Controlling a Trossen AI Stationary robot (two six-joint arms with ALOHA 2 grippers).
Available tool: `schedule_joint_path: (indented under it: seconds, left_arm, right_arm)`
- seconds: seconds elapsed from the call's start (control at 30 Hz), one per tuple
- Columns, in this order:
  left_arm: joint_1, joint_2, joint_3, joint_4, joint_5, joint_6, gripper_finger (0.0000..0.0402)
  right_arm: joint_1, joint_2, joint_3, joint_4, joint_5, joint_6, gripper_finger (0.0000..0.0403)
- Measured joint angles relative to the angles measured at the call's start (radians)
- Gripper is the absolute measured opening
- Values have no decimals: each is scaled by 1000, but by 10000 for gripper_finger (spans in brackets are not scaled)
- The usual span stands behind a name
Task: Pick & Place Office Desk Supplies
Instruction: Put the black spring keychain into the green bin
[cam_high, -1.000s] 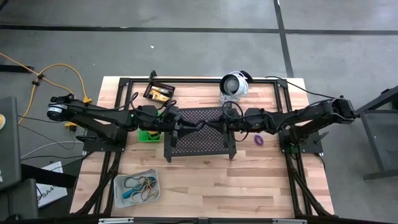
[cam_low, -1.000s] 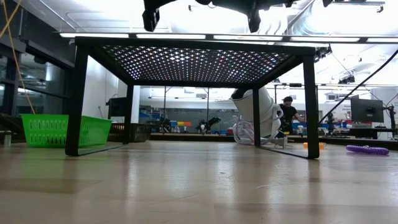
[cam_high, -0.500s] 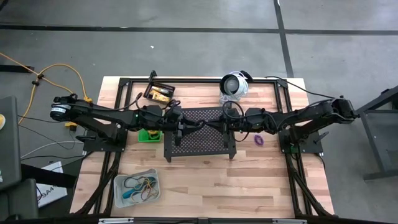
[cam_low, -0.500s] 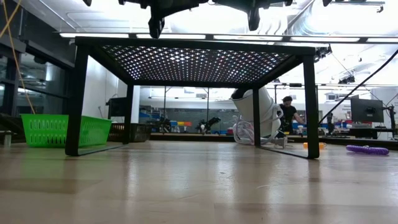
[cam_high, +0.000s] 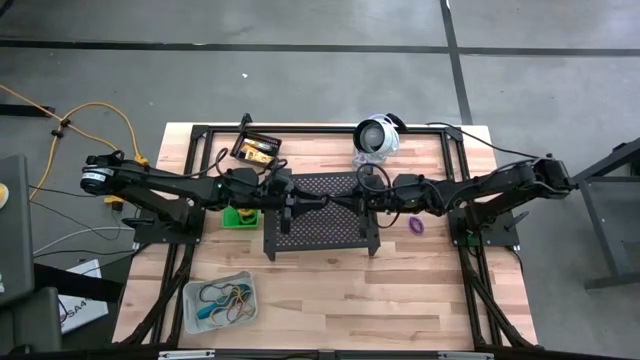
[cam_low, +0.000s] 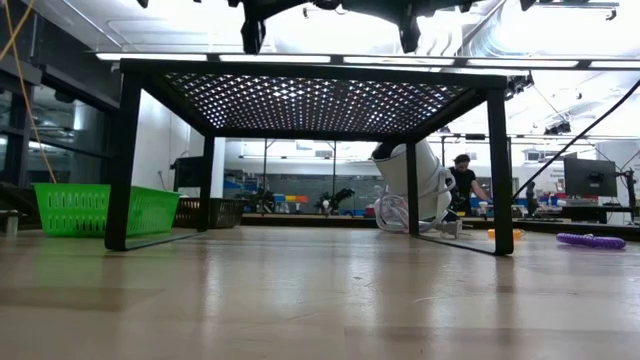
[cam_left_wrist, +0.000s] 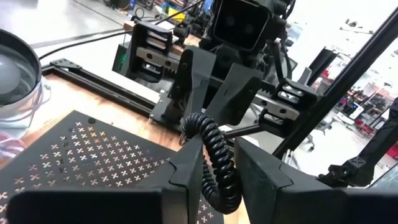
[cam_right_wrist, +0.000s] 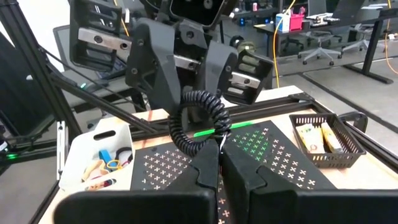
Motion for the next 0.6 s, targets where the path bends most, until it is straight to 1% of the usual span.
schedule_joint_path:
  seconds: [0.33, 0.6]
  left_arm:
    - [0, 0, 0, -13, 0, -1, 31]
    - [0, 0, 0, -14, 1, -1, 29]
  right_arm:
    - [0, 0, 0, 0, -1, 0, 4]
    - [0, 0, 0, 0, -3, 0, 4]
